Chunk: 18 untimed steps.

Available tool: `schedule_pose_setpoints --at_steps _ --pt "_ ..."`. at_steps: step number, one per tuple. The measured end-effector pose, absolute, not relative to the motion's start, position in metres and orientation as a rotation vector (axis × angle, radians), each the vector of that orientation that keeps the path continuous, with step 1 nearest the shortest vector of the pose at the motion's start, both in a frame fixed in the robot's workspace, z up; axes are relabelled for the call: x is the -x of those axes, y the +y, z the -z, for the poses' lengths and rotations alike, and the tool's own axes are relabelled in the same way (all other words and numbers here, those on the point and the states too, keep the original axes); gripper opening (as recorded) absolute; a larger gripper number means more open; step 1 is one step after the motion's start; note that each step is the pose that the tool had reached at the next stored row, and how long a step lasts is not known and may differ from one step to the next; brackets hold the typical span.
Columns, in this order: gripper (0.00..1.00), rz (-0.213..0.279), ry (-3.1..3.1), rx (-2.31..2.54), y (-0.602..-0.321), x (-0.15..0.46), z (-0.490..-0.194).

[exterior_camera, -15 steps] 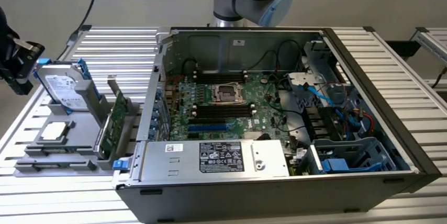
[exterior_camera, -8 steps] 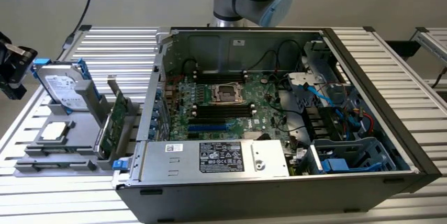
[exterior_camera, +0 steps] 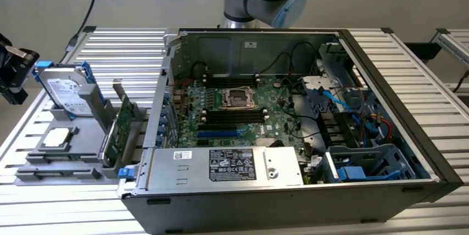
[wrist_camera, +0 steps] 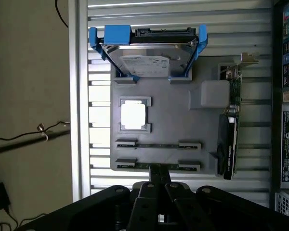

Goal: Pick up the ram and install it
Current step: 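Pick up the ram and move it above insertion slot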

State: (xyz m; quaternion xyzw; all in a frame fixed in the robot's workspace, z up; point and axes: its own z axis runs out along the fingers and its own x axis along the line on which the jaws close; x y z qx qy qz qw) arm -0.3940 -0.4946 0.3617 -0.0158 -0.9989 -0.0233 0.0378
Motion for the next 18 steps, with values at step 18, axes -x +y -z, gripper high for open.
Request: schedule_pose_setpoints --at_steps 18 --pt "0.11 0.105 -3.048 -0.254 -0.4946 0.3959 -0.3536"
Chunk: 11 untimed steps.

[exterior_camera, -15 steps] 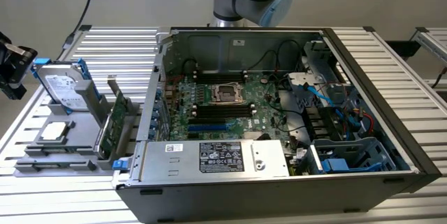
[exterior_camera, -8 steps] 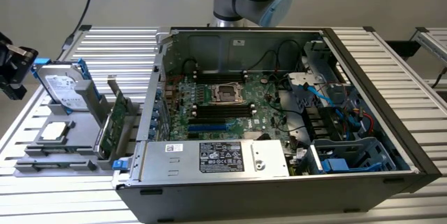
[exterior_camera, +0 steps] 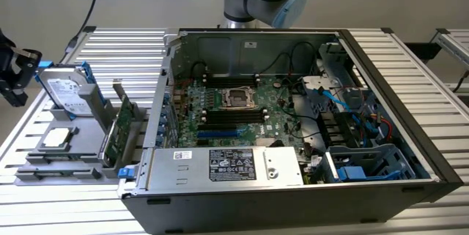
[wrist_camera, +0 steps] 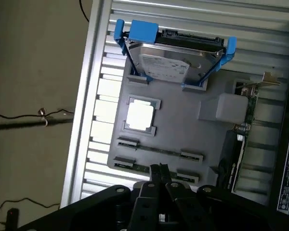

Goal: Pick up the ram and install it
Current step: 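Pick up the ram and move it above insertion slot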

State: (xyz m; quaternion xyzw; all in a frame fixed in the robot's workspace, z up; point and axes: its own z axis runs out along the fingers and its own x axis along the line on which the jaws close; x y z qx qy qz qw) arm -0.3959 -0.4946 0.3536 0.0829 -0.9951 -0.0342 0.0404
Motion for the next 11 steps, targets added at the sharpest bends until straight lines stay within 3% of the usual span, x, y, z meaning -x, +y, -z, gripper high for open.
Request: schedule_pose_setpoints --at_steps 11 --pt "0.11 0.092 -3.002 -0.555 -0.4946 0.3959 -0.3492"
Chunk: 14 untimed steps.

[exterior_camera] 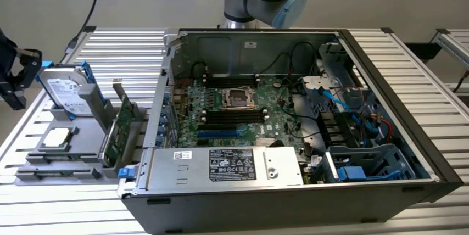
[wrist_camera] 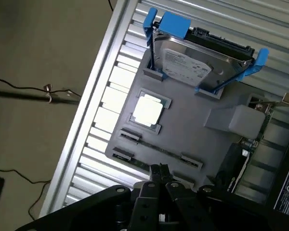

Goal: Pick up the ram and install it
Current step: 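Pick up the ram and move it above insertion slot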

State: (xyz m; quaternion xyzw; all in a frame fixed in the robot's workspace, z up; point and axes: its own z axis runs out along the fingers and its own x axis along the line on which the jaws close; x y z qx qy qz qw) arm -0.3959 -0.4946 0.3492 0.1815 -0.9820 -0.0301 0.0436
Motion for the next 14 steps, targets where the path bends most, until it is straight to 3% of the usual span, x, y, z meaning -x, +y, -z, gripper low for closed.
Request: schedule_pose_setpoints --at_steps 14 --pt "0.11 0.074 -2.901 -0.931 -0.4945 0.3960 -0.3415"
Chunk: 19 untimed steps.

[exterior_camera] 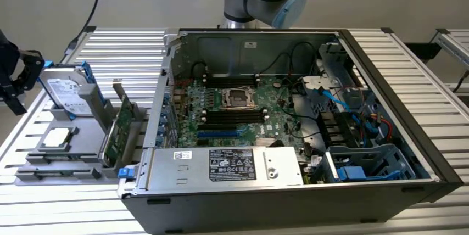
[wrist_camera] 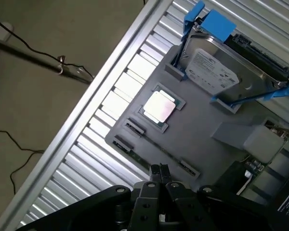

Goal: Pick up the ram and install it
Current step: 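Pick up the ram and move it above insertion slot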

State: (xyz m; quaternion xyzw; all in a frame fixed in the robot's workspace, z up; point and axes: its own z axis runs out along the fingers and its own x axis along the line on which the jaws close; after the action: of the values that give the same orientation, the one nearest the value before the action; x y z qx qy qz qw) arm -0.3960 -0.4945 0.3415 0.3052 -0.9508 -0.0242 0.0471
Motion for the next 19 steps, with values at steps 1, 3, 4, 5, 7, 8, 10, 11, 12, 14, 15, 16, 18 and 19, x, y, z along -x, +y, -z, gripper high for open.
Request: schedule_pose_setpoints --at_steps 1,3,4,5,7,8,10,11,12,14,15,16,18,19 --pt "0.11 0.073 -2.892 -0.957 -0.4946 0.3959 -0.3408" --pt "0.11 0.070 -2.873 -1.008 -0.4945 0.3959 -0.3395" --pt "0.11 0.069 -2.864 -1.034 -0.4946 0.3959 -0.3389" --pt "0.11 0.067 -2.854 -1.060 -0.4946 0.3960 -0.3381" --pt "0.11 0.065 -2.833 -1.112 -0.4945 0.3959 -0.3370" --pt "0.11 0.063 -2.823 -1.137 -0.4946 0.3959 -0.3364" --pt "0.11 0.059 -2.803 -1.190 -0.4945 0.3960 -0.3355" --pt "0.11 0.057 -2.793 -1.216 -0.4945 0.3960 -0.3351" --pt "0.11 0.055 -2.783 -1.241 -0.4945 0.3960 -0.3346" --pt "0.11 0.050 -2.762 -1.292 -0.4946 0.3959 -0.3339" --pt "0.11 0.047 -2.751 -1.319 -0.4946 0.3960 -0.3336" --pt "0.11 0.045 -2.740 -1.344 -0.4946 0.3960 -0.3332" --pt "0.11 0.039 -2.719 -1.395 -0.4946 0.3960 -0.3325" --pt "0.11 0.037 -2.708 -1.420 -0.4946 0.3960 -0.3322"
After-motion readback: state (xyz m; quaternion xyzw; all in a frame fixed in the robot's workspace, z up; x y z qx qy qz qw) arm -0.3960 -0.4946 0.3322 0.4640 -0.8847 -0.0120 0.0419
